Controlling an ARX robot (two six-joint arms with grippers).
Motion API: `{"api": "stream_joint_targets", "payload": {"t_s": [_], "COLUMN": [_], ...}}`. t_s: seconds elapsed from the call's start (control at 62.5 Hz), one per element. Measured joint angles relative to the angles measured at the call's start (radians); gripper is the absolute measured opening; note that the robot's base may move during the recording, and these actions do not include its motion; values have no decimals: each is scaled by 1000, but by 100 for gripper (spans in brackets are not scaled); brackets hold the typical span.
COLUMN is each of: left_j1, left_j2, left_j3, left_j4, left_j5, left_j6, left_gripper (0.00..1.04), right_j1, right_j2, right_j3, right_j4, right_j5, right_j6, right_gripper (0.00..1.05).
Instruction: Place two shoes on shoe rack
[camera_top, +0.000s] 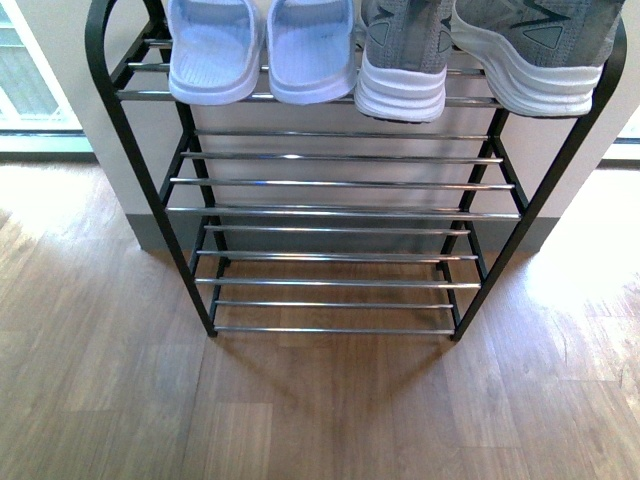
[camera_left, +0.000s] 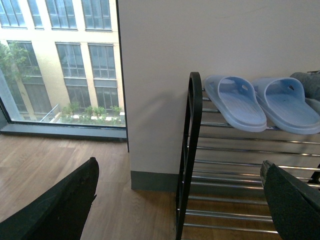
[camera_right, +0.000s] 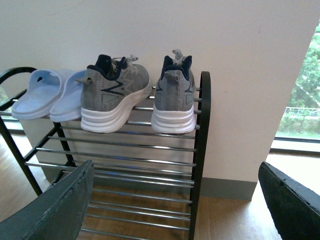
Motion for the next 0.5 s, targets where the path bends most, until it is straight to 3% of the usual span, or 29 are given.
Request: {"api": "stream_joint_targets", "payload": {"t_s": [0.496], "left_j1": [0], "left_j2": [0], "left_j3": [0], "left_j4": [0], "left_j5": [0], "left_j6": [0], "left_gripper": [95], "right_j1": [0], "right_j2": [0], "right_j3": [0], "right_j4": [0], "right_j5": [0], "right_j6": [0], "right_gripper": [95]}}
